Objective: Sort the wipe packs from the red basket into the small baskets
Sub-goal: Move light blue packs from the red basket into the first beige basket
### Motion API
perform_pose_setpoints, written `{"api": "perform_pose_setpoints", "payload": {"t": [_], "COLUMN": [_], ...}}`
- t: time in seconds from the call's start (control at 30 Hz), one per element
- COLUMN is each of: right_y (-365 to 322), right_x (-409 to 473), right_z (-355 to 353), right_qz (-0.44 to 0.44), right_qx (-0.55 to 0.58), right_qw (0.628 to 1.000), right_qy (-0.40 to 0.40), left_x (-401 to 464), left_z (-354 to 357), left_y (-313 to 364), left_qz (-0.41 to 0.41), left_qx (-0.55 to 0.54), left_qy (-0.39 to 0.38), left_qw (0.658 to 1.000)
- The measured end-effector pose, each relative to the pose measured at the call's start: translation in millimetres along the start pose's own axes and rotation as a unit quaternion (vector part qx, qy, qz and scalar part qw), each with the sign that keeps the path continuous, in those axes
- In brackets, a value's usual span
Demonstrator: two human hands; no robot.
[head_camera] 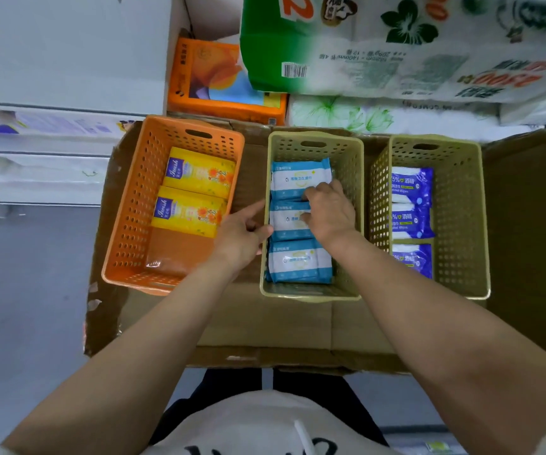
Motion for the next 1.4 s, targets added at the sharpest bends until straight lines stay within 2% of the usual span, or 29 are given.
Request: {"api": "perform_pose_setpoints", "payload": {"t": [0.1,0.4,0.63,0.73,0.9,1.07,1.23,1.4], "right_y": [-3,-9,-41,-80,-154,-248,-357,-477], "right_x": [-2,-23,-82,-116,-171,-208,-214,-199], "right_z": [-1,-9,-91,-132,-182,-184,-164,-156], "right_qz": [0.017,-0.026,-0.097,-0.165,-0.256,-0.34,-0.357,-0.345], "right_qx": [0.012,0.01,0.02,0.006,0.061,0.096,0.104,0.125], "right_qw": [0.999,0.999,0.995,0.985,0.957,0.922,0.913,0.918], "right_qy": [0.033,-0.017,0.009,0.05,0.118,0.155,0.168,0.153], "left_x": [1,-30,-142,-197,-282,-337,-368,-380], "left_z": [0,-18,-80,-118,-202,-291,-394,-516], "left_y": [-1,1,7,-2,-41,-94,-130,-136], "left_qz": [0.005,0.045,0.126,0.144,0.115,0.117,0.14,0.143], "left_qx": [0.0,0.07,0.206,0.24,0.286,0.297,0.301,0.34], "left_qy": [0.008,0.112,0.229,0.255,0.342,0.452,0.509,0.499], "left_qw": [1.0,0.99,0.943,0.926,0.888,0.833,0.794,0.784]}}
Point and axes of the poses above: each hand's wrist, its own x-axis towards the middle knuckle, its own z-axis out of the palm, y = z × x, the point moved 7 cm from there along x, towards the middle knuckle, and after that the axes turned 7 degrees about x, right-handed, at the moved point
